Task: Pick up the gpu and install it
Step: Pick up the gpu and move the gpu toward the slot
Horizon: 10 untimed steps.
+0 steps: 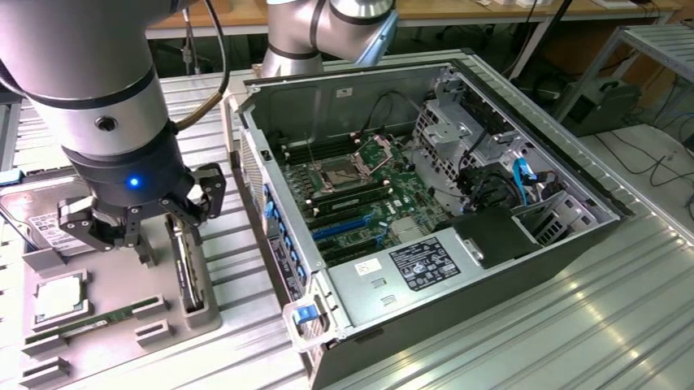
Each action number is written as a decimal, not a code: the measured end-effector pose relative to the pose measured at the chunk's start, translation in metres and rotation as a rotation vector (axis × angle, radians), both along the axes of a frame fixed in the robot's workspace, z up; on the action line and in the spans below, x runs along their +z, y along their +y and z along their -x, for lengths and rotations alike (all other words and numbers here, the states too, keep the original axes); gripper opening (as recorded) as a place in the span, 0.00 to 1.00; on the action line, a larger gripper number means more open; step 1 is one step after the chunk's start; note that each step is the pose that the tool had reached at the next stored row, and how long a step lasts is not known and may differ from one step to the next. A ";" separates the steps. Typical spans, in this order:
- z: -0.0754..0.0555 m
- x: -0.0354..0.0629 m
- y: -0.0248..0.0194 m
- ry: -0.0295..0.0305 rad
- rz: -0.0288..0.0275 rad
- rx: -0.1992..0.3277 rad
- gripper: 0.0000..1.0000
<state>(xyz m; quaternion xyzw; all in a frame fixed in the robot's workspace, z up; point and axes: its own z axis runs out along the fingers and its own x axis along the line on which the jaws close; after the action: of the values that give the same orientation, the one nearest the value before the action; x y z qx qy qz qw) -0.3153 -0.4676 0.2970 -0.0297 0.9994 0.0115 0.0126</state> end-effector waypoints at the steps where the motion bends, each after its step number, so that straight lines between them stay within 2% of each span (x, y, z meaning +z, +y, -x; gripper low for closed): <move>1: 0.000 -0.0008 0.0058 0.0013 0.0079 0.000 0.60; 2: 0.000 -0.0017 0.0093 0.0023 0.0103 0.000 0.60; 3: 0.000 -0.0033 0.0113 0.0025 0.0104 0.000 0.60; 10: -0.005 -0.0175 0.0111 0.0034 0.0110 0.000 0.60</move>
<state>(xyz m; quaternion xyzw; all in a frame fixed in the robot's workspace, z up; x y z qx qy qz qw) -0.3107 -0.4565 0.2795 -0.0298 0.9995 0.0060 0.0107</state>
